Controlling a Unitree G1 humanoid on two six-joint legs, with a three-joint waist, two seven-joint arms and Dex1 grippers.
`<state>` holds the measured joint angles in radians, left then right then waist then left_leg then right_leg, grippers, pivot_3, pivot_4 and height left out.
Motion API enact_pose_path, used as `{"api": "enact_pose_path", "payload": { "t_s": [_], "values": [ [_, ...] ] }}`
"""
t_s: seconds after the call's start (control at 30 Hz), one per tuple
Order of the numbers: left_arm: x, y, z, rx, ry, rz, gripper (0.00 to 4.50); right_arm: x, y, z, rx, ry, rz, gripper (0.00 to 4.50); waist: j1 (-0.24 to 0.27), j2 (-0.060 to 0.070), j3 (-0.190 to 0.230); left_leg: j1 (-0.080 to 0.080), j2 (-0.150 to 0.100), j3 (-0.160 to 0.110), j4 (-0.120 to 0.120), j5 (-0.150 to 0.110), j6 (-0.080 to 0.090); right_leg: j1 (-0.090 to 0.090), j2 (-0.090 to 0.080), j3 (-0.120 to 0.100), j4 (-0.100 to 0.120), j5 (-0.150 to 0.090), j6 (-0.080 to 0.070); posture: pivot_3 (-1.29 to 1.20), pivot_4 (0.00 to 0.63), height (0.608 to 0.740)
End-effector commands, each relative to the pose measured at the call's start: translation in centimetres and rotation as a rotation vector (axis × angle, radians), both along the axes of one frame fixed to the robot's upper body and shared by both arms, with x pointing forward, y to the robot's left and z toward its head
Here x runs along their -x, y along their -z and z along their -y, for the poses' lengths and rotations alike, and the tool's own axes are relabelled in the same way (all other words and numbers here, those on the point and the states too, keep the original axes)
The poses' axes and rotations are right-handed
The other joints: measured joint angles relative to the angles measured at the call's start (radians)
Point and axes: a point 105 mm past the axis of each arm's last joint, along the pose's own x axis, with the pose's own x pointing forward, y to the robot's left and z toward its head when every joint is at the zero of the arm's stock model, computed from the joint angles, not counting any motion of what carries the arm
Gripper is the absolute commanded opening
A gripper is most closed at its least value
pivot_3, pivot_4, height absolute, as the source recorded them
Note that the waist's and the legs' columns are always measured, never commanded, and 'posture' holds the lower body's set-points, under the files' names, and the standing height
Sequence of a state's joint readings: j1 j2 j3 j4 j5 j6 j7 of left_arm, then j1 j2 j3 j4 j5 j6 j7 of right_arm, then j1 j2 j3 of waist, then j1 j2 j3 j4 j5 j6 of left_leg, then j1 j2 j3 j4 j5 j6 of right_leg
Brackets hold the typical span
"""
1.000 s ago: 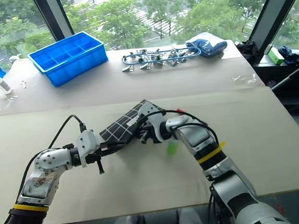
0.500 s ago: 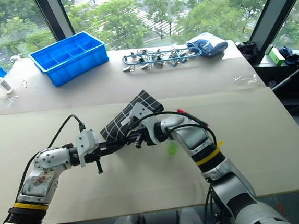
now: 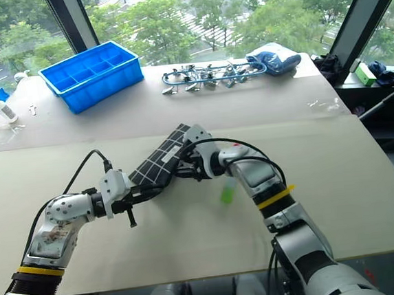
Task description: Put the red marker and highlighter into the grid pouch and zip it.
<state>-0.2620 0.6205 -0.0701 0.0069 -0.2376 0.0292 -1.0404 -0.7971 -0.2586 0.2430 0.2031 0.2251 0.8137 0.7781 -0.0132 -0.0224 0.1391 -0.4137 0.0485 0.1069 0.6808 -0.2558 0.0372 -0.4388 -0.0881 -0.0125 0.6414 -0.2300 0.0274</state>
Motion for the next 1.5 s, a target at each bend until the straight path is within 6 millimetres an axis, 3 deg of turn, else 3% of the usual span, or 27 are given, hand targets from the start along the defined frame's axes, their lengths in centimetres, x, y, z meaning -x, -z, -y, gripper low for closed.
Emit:
{"api": "enact_pose_path", "payload": {
  "t_s": [0.03, 0.13, 0.27, 0.43, 0.53, 0.63, 0.87, 1.03, 1.2, 1.3, 1.4, 1.43, 1.47, 1.5],
  "values": [
    [0.0, -1.4, 0.4, 0.03, 0.012, 0.045, 0.0, 3.5, -3.7, 2.1, -0.13, -0.146, 0.004, 4.4, 0.001, 0.0, 0.0, 0.0, 0.0, 0.0, 0.0, 0.0, 0.0, 0.0, 0.0, 0.0, 0.0, 0.0, 0.0, 0.0, 0.15, 0.74],
    [-0.1, -1.7, 0.3, 0.051, -0.002, 0.045, 0.0, 7.8, -3.9, 4.0, -0.121, -0.271, -0.027, 4.4, 0.018, 0.0, 0.0, -0.002, -0.001, -0.004, 0.0, -0.001, 0.001, 0.0, -0.001, -0.002, -0.001, 0.0, 0.0, 0.0, 0.15, 0.74],
    [-0.1, -2.0, 0.5, 0.079, -0.011, 0.045, 0.0, 9.5, -3.1, 6.0, -0.04, -0.262, 0.032, 4.4, 0.013, 0.0, 0.0, -0.001, -0.001, -0.007, 0.001, -0.003, 0.004, 0.002, -0.001, -0.001, -0.002, 0.0, 0.001, 0.0, 0.15, 0.74],
    [0.0, -3.0, 0.5, 0.151, -0.018, 0.029, 0.0, 3.5, -7.2, 12.0, -0.042, 0.15, 0.293, 4.4, 0.006, -0.001, 0.0, 0.001, -0.002, -0.01, 0.002, -0.002, 0.003, 0.002, 0.0, 0.0, -0.005, 0.001, 0.001, 0.0, 0.15, 0.74],
    [0.4, -3.7, 0.7, 0.191, -0.002, 0.02, 0.0, 1.5, -6.9, 15.4, 0.073, 0.281, 0.35, 4.4, 0.012, -0.001, 0.0, 0.003, -0.002, -0.009, 0.003, -0.002, 0.003, 0.003, 0.0, 0.0, -0.003, 0.001, 0.001, 0.0, 0.15, 0.74],
    [0.5, -4.1, 0.7, 0.204, -0.003, 0.016, 0.0, 0.3, -5.8, 17.1, 0.134, 0.346, 0.333, 4.4, 0.015, -0.001, 0.0, 0.003, -0.002, -0.006, 0.003, -0.002, 0.003, 0.005, -0.001, -0.001, -0.005, 0.0, 0.001, 0.0, 0.15, 0.74],
    [0.6, -4.3, 0.7, 0.213, -0.012, 0.016, 0.0, -0.4, -1.4, 18.2, 0.212, 0.356, 0.23, 4.4, 0.013, -0.001, 0.0, 0.003, -0.002, -0.005, 0.003, -0.002, 0.003, 0.005, 0.0, 0.0, -0.006, 0.0, 0.001, 0.0, 0.15, 0.74],
    [0.7, -4.3, 0.7, 0.212, -0.014, 0.012, 0.0, -1.8, -0.3, 18.7, 0.198, 0.398, 0.189, 4.4, 0.012, -0.001, 0.0, 0.003, -0.002, -0.005, 0.003, -0.002, 0.003, 0.005, 0.0, 0.0, -0.007, 0.001, 0.001, 0.0, 0.15, 0.74],
    [0.6, -4.3, 0.7, 0.213, -0.02, 0.01, 0.0, -2.0, 1.3, 18.0, 0.203, 0.369, 0.121, 4.4, 0.009, -0.001, 0.0, 0.003, -0.002, -0.005, 0.003, -0.002, 0.003, 0.006, 0.0, 0.0, -0.007, 0.001, 0.001, 0.0, 0.15, 0.74],
    [0.7, -4.2, 0.6, 0.213, -0.026, 0.008, 0.0, -2.2, 2.8, 18.1, 0.234, 0.389, 0.075, 3.72, 0.009, -0.001, 0.0, 0.003, -0.002, -0.005, 0.003, -0.002, 0.003, 0.006, 0.0, 0.0, -0.008, 0.001, 0.001, 0.0, 0.15, 0.74],
    [0.7, -4.0, 0.5, 0.217, -0.041, 0.005, 0.0, -2.1, 3.3, 18.5, 0.237, 0.41, 0.053, 2.65, 0.007, -0.001, 0.0, 0.005, -0.002, -0.004, 0.003, -0.002, 0.003, 0.007, 0.0, 0.0, -0.008, 0.001, 0.002, 0.0, 0.15, 0.74],
    [0.7, -4.0, 0.5, 0.22, -0.047, 0.004, 0.0, -2.0, 3.4, 18.6, 0.232, 0.412, 0.047, 2.53, 0.006, -0.001, 0.0, 0.006, -0.002, -0.005, 0.003, -0.002, 0.003, 0.009, 0.0, 0.0, -0.009, 0.001, 0.002, 0.0, 0.15, 0.74],
    [0.7, -3.9, 0.4, 0.222, -0.051, 0.003, 0.0, -1.9, 3.4, 18.6, 0.229, 0.414, 0.043, 1.97, 0.006, -0.001, 0.0, 0.008, -0.001, -0.005, 0.003, -0.002, 0.004, 0.011, 0.0, -0.001, -0.01, 0.001, 0.002, 0.0, 0.15, 0.74],
    [0.7, -3.9, 0.4, 0.222, -0.053, 0.003, 0.0, -1.8, 3.5, 18.7, 0.227, 0.415, 0.043, 1.7, 0.006, -0.001, 0.0, 0.009, -0.001, -0.005, 0.002, -0.002, 0.004, 0.012, 0.0, -0.001, -0.01, 0.001, 0.002, 0.0, 0.15, 0.74]
  ]
}}
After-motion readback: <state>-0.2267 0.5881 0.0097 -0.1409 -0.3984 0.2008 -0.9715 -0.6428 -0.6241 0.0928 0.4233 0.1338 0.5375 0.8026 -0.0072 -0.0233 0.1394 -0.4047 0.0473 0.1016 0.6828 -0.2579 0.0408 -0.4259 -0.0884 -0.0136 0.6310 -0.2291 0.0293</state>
